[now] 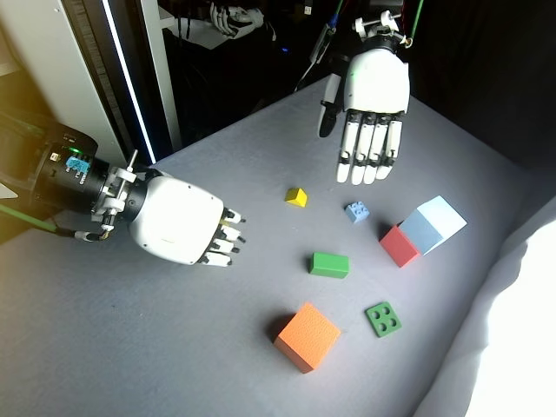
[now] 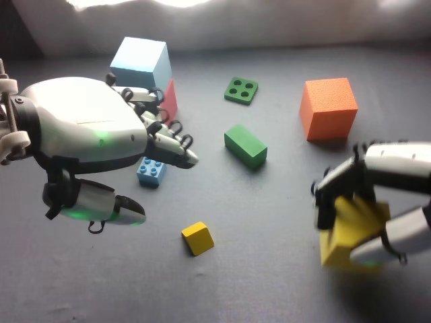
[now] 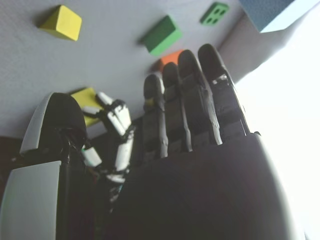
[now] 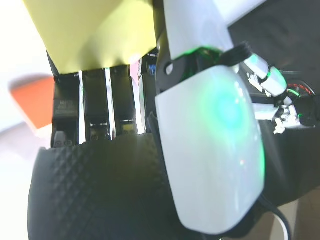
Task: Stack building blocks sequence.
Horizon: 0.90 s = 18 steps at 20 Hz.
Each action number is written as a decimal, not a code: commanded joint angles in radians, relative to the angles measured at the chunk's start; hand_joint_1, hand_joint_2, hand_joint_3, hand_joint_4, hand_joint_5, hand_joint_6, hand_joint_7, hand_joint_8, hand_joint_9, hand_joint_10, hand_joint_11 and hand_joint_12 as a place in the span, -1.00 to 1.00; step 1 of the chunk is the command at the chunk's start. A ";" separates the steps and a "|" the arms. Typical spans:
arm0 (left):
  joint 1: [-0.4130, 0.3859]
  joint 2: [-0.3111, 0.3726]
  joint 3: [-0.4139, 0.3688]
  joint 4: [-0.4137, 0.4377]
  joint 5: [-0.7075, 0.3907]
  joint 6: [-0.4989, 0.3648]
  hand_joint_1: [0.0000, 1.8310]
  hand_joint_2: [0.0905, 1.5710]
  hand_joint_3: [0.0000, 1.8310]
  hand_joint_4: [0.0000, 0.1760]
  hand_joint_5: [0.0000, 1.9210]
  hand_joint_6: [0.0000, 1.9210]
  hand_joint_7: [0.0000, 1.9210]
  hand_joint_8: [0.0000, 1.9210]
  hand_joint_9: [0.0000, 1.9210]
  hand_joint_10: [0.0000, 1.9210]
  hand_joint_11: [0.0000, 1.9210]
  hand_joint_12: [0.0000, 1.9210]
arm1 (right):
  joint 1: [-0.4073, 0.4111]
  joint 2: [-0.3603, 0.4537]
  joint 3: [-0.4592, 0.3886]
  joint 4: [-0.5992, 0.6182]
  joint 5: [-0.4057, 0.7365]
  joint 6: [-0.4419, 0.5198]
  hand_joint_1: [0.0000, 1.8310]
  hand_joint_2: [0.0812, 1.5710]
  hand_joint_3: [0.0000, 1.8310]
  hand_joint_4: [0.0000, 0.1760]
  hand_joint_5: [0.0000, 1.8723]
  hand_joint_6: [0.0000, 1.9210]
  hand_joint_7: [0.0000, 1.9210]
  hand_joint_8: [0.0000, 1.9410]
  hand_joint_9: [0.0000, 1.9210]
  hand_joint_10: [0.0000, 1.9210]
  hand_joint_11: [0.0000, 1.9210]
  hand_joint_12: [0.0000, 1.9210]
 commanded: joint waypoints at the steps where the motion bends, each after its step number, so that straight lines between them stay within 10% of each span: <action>1: -0.004 0.020 0.005 -0.091 0.044 0.076 -0.30 0.53 -1.00 -1.00 -0.60 -0.99 -0.58 -0.99 -0.57 -0.99 -0.93 -0.08 | 0.027 0.012 0.012 -0.009 0.099 0.001 0.47 0.51 -1.00 -1.00 -0.18 0.31 -0.12 0.33 -0.30 0.57 -0.58 0.90; 7: 0.004 0.027 -0.008 -0.154 0.131 0.192 -0.26 0.52 -1.00 -1.00 -0.56 -0.99 -0.52 -1.00 -0.52 -1.00 -0.87 -0.11 | 0.154 -0.031 0.179 -0.072 0.087 0.030 0.47 0.53 -1.00 -1.00 -0.21 0.34 -0.12 0.34 -0.33 0.61 -0.62 0.95; 18: -0.043 0.058 -0.047 0.033 0.096 0.026 -0.28 0.56 -1.00 -1.00 -0.57 -0.99 -0.52 -0.99 -0.52 -0.99 -0.90 -0.07 | 0.425 -0.194 0.496 -0.882 -0.063 0.797 0.46 0.55 -1.00 -1.00 -0.25 0.39 -0.16 0.38 -0.33 0.62 -0.62 0.91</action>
